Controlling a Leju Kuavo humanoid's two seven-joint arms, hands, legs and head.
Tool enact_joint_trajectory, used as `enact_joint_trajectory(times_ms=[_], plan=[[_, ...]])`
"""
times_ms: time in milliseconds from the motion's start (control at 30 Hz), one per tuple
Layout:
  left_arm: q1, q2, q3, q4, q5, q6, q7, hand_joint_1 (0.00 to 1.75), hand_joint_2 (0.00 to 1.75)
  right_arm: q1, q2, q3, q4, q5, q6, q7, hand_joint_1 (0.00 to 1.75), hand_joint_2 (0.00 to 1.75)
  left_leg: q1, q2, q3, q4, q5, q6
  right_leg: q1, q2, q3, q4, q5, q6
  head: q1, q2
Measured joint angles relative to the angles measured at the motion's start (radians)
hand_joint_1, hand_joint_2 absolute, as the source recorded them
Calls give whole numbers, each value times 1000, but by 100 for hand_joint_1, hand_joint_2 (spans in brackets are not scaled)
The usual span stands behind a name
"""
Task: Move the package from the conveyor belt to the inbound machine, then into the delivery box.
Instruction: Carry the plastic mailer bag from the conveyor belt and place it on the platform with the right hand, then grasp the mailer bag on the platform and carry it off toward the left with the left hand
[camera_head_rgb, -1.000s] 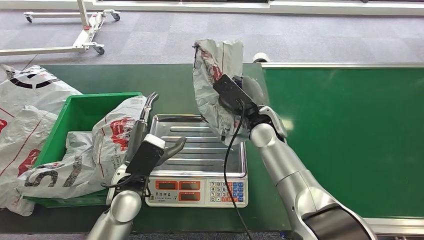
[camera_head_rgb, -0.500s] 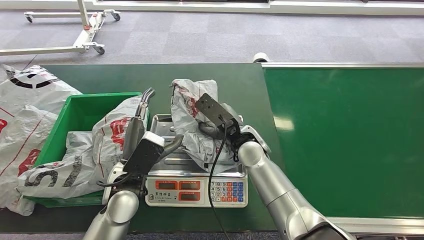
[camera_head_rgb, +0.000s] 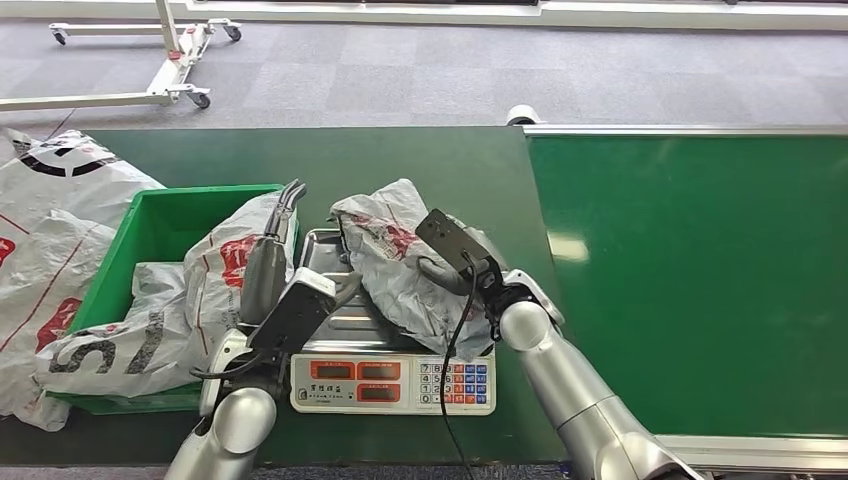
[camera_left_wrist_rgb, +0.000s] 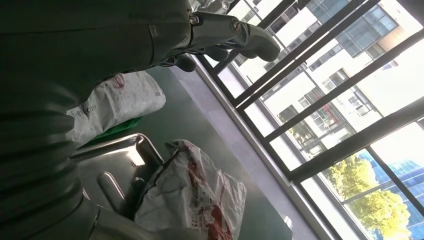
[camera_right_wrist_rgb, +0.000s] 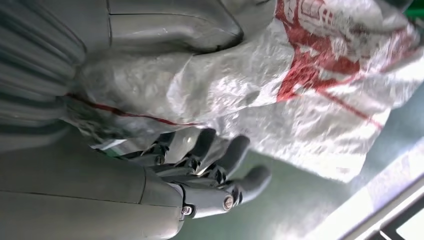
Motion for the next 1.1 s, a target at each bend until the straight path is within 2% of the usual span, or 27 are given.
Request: enact_joint_trajectory(times_ms=[133, 233, 333, 533, 733, 833, 967, 1100], plan=[[10, 6, 14, -28, -82, 93, -22, 0, 175, 39, -50, 0, -109, 12, -32, -3, 0, 175, 0, 0, 0, 0, 0, 0, 0, 0, -1, 0, 0, 0, 0, 0], [5, 22, 23, -48, -221, 166, -16, 0, 175, 74, -97, -1, -201, 27, -52, -6, 0, 175, 0, 0, 0, 0, 0, 0, 0, 0, -1, 0, 0, 0, 0, 0], [-10, 41, 24, -54, -376, 189, 16, 0, 175, 103, -139, -5, -269, 46, -67, -12, 0, 175, 0, 0, 0, 0, 0, 0, 0, 0, -1, 0, 0, 0, 0, 0], [-113, 93, 2, -1, -777, 242, 139, 0, 175, 155, -209, -28, -382, 101, -99, -31, 0, 175, 0, 0, -1, 1, 1, 0, 0, 0, -1, 0, 1, -1, 0, 0], [-206, 158, -45, 130, -858, 285, 191, 0, 175, 223, -251, -77, -459, 148, -108, -49, 0, 175, 0, 1, -1, 1, 1, -1, 0, 0, -2, 0, 2, -2, 0, 0], [-260, 193, -105, 205, -862, 293, 252, 0, 175, 248, -269, -93, -485, 158, -113, -62, 0, 175, 0, 1, -1, 1, 1, -1, 0, 0, -2, 0, 2, -2, 0, 0], [-352, 237, -242, 306, -862, 263, 332, 0, 175, 283, -287, -109, -509, 167, -117, -76, 0, 175, 0, 1, -1, 1, 1, -1, 0, 0, -2, 0, 2, -2, 0, 0], [-432, 267, -387, 401, -862, 217, 313, 0, 175, 308, -295, -117, -519, 175, -120, -90, 0, 175, 0, 1, -1, 1, 1, -1, 0, 0, -2, 0, 2, -2, 0, 0]])
